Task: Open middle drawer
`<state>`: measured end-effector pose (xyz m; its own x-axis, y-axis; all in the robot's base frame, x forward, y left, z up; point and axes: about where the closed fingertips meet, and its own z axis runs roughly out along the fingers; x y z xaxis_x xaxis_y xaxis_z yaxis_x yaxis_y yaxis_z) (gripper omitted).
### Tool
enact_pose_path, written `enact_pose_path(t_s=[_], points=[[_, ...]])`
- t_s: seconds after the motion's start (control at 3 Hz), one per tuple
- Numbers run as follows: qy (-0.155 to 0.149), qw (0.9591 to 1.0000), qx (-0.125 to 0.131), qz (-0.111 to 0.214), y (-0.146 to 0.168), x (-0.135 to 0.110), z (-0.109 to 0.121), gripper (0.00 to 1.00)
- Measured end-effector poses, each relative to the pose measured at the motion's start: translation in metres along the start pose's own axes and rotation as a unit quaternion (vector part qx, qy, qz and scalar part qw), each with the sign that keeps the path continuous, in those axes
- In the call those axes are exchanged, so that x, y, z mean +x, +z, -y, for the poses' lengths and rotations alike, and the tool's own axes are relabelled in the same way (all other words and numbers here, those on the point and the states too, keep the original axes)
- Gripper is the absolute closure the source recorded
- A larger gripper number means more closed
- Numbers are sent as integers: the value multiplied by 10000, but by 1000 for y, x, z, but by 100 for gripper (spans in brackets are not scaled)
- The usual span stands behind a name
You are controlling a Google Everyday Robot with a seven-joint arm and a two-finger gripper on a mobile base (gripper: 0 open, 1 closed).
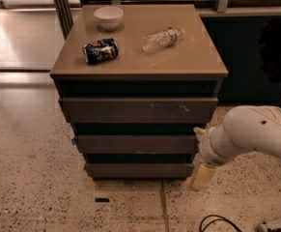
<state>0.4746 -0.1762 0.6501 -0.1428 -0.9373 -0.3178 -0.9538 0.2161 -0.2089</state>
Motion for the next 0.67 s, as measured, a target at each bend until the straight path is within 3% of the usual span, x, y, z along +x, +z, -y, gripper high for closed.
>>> enact_pose_path(t_s=[0.67], points=[[-64,9999,-70,131,16,-4,4,0]])
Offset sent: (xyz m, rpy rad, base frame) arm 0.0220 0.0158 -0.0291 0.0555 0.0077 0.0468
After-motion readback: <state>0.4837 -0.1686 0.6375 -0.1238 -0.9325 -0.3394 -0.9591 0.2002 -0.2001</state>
